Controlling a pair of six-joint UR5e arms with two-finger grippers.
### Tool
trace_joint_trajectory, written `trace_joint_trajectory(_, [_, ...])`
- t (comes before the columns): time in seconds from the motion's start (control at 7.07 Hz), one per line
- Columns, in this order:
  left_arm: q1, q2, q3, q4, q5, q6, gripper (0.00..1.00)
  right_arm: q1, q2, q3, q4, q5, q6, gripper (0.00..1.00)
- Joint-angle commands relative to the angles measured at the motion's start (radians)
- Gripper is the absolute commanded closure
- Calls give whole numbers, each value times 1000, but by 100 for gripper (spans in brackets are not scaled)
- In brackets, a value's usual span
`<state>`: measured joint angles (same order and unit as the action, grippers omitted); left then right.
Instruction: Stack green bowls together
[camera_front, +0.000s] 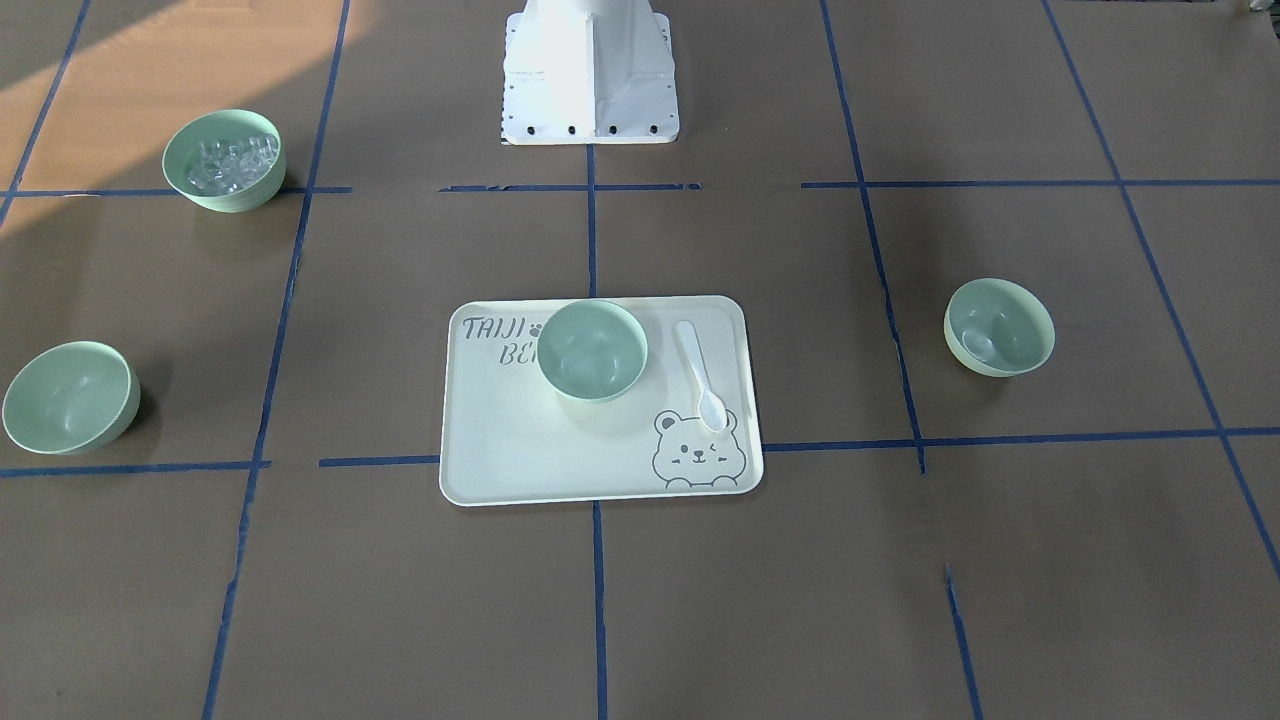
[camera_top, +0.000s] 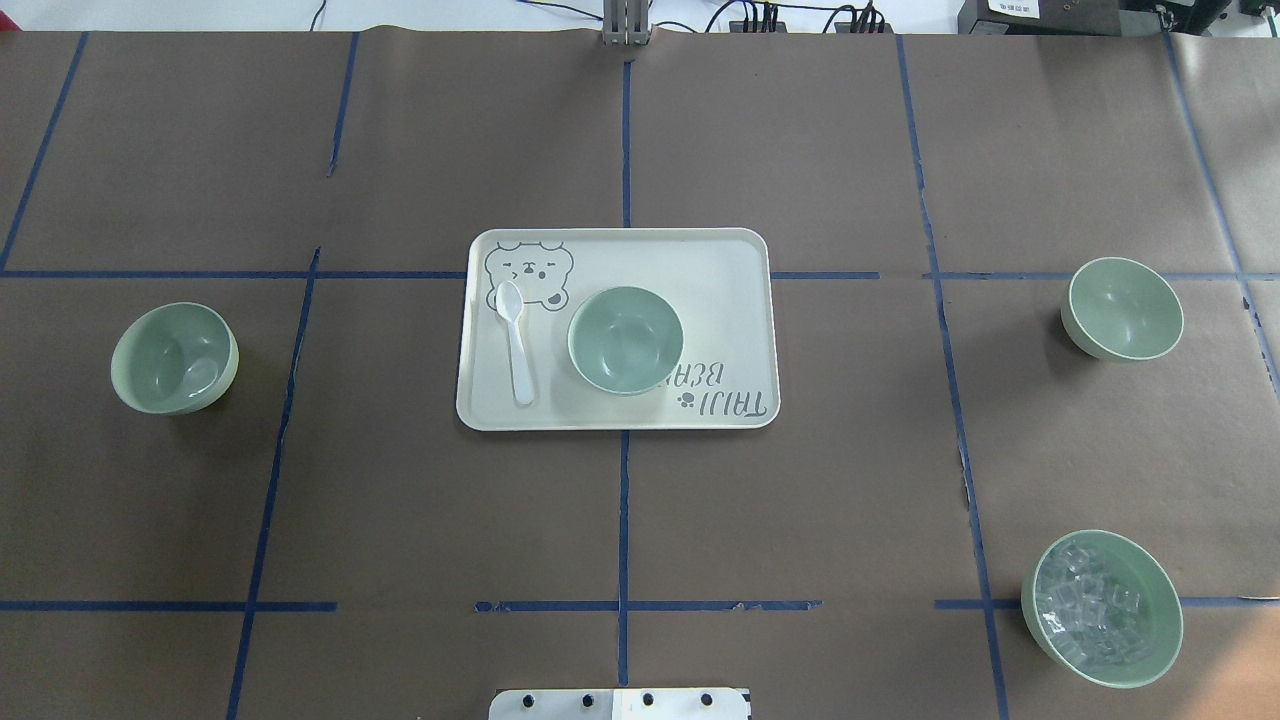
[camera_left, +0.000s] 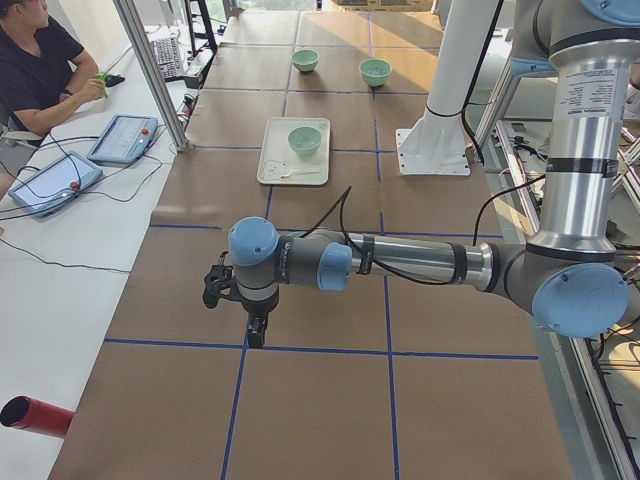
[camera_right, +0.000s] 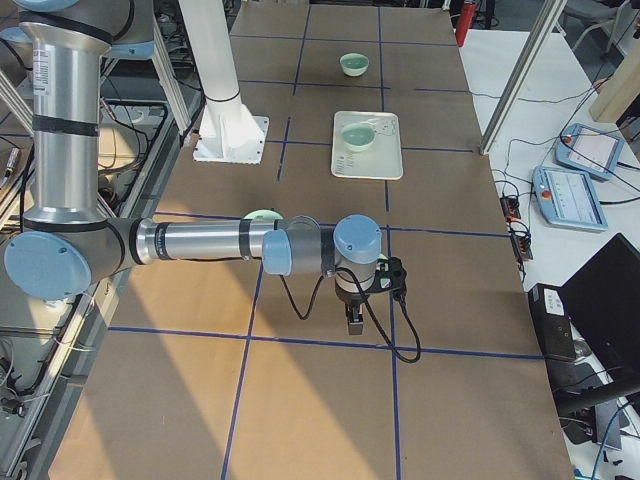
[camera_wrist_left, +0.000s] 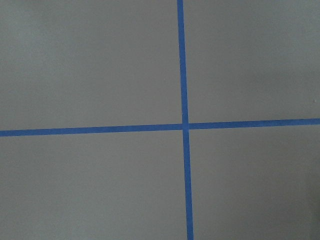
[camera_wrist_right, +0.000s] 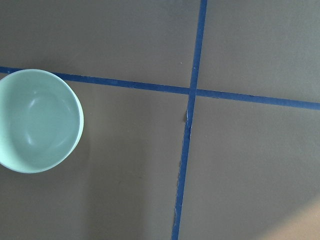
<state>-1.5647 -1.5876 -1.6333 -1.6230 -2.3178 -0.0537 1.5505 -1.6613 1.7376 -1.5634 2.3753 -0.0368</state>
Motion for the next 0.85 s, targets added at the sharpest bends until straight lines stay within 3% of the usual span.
trace_joint_trajectory(0.0, [0,0,-3,2,0,-2,0,2,-3,14,-3,18,0,0])
trace_joint_trajectory(0.28, [11,-11,-5,-15,1,-11,0,2,-8,36,-1,25,2,0])
trace_joint_trajectory(0.42, [82,-15,-6,-68,1,-9,0,0,-2,39,9,15,0,0])
trace_joint_trajectory(0.57, [134,-15,1,-197,0,-21,0,0,-2,56,9,15,0,0])
trace_joint_trajectory(0.71, [237,-15,-2,-286,1,-198,0,0,0,57,3,16,0,0])
